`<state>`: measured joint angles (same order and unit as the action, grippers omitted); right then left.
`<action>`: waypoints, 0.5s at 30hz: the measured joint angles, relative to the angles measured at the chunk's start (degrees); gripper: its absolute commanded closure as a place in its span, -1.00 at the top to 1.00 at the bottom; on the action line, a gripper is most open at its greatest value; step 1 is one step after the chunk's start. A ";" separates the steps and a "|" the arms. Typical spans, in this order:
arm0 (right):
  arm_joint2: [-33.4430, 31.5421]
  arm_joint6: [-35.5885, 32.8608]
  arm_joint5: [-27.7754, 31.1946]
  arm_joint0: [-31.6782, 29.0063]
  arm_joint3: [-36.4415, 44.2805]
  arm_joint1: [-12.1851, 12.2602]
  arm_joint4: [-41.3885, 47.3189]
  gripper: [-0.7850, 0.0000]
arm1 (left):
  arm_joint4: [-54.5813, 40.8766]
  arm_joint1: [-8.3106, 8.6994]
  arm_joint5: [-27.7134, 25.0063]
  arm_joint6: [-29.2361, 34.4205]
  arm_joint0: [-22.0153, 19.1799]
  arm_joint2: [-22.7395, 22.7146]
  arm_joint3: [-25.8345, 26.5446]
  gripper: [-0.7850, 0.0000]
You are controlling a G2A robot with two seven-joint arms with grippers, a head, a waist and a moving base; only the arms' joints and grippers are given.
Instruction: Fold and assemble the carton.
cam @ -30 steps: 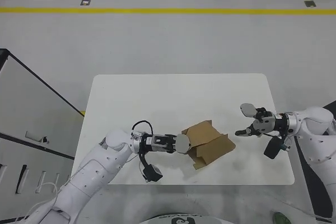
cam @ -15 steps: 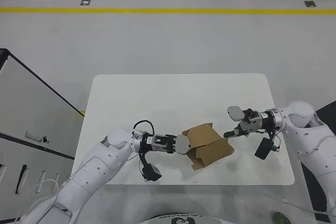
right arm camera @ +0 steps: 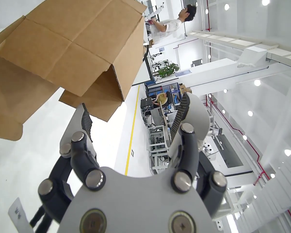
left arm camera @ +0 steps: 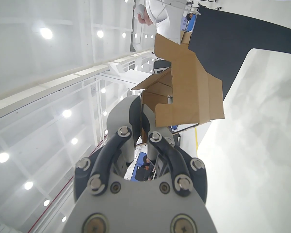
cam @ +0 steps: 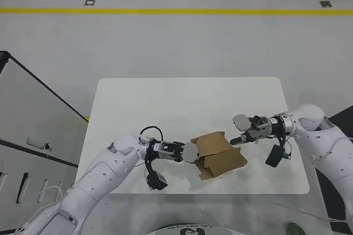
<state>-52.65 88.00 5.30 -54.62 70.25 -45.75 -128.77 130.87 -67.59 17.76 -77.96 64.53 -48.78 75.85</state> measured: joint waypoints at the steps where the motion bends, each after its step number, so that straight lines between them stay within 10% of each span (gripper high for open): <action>1: 0.66 0.00 -0.21 0.31 -0.02 0.13 0.25 0.65 | -0.08 -0.04 0.08 0.13 -0.08 0.06 -0.13 -1.00; 15: 7.90 0.00 -2.36 3.83 0.20 0.97 4.07 0.36 | -1.11 -0.50 0.22 -0.85 -0.82 1.42 -0.84 -1.00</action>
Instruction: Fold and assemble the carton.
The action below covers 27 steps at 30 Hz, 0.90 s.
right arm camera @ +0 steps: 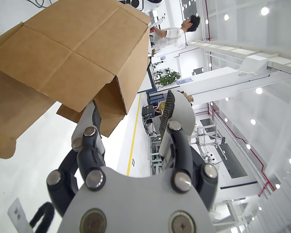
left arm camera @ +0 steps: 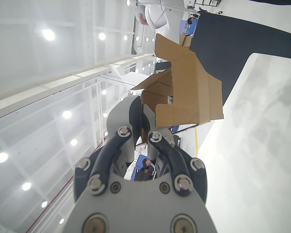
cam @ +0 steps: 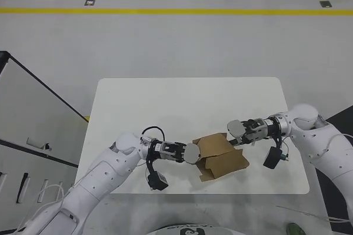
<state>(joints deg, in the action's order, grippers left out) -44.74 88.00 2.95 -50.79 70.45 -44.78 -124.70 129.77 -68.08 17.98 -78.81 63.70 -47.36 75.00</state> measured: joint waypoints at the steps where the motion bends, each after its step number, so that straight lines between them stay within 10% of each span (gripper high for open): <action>1: 0.64 0.00 -0.18 0.29 0.18 0.06 0.40 0.34 | -0.09 -0.04 0.10 0.15 -0.06 0.07 -0.19 -1.00; 27: 9.59 0.00 -3.36 4.83 1.06 1.61 5.90 -0.18 | 0.94 -0.37 1.07 0.89 -0.56 1.00 -1.11 -1.00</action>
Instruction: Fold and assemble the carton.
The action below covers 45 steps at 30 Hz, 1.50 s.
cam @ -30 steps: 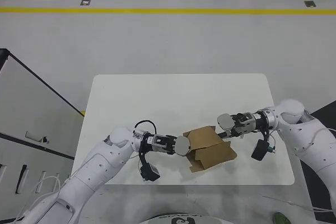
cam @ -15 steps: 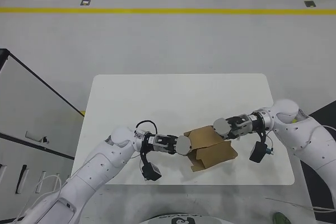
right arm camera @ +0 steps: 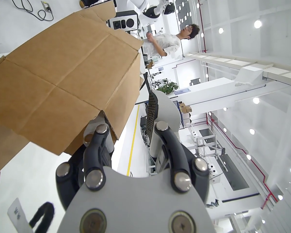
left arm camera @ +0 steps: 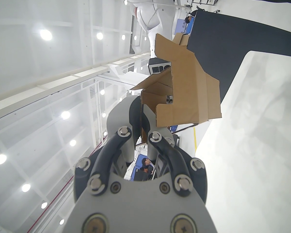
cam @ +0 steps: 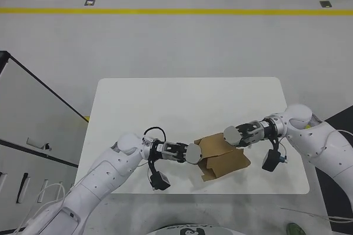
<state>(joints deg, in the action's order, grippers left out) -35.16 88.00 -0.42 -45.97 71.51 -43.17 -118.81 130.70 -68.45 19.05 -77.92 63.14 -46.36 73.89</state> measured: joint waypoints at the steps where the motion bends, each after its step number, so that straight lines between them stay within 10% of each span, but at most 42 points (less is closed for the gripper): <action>1: 0.25 0.00 -0.11 0.10 0.02 0.07 0.14 -0.21 | 0.11 0.03 0.02 0.06 0.06 -0.04 0.07 -1.00; 13: 2.17 0.00 -1.14 0.78 0.54 0.70 1.66 -0.30 | 0.76 0.24 -0.03 0.49 0.91 -0.03 1.15 -1.00; 17: 2.62 0.00 -1.39 0.92 0.70 0.88 2.06 -0.50 | 0.96 0.26 -0.10 0.71 1.09 0.09 1.60 -1.00; 20: 2.97 0.00 -1.45 1.00 0.71 1.02 2.17 -1.00 | 1.18 0.28 -0.20 1.01 1.18 0.15 1.83 -1.00; 25: 3.43 0.00 -1.52 1.12 0.38 1.19 2.04 -1.00 | 1.51 0.33 -0.31 1.36 1.31 0.20 1.98 -1.00; 26: 3.48 0.00 -1.54 1.14 0.31 1.22 2.01 -1.00 | 1.59 0.34 -0.33 1.47 1.32 0.20 1.98 -0.91; 28: 3.55 0.00 -1.73 1.23 0.19 1.28 1.83 -1.00 | 1.78 0.38 -0.33 1.82 1.39 0.16 2.00 1.00; 45: 2.89 0.00 -3.26 1.19 -0.14 1.67 0.78 -1.00 | 1.68 1.52 1.87 6.58 3.57 -4.16 3.80 1.00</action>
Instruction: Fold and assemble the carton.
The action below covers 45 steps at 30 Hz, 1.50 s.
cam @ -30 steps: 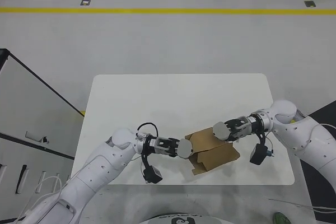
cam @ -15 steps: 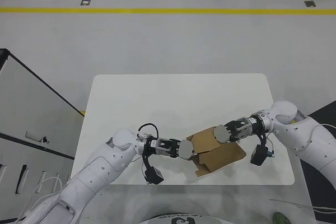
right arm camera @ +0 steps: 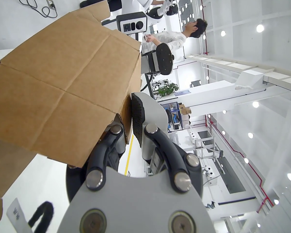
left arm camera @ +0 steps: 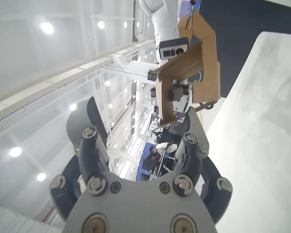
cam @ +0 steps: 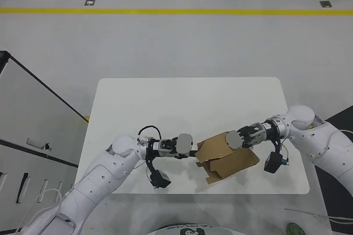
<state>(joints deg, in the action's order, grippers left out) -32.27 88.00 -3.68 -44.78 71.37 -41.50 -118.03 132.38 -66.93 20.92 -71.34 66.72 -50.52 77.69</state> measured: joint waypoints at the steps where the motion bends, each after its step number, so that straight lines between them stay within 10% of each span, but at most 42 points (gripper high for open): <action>1: 0.00 0.00 0.00 0.00 0.00 0.00 0.00 -1.00 | 0.02 0.00 0.01 -0.02 0.04 -0.02 0.00 1.00; 19: -11.64 -9.73 -22.41 -7.82 7.96 4.37 -9.67 -1.00 | 1.35 0.61 -0.64 2.43 1.06 -1.91 2.81 1.00; 45: -20.53 -17.16 -29.14 -14.79 13.59 6.20 -15.39 -1.00 | 2.29 1.21 -0.56 4.60 2.26 -3.96 5.87 1.00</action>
<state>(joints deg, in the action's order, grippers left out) -52.80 70.84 -32.83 -59.57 84.97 -35.30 -133.42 134.67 -65.71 20.36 -66.74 68.98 -54.48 83.56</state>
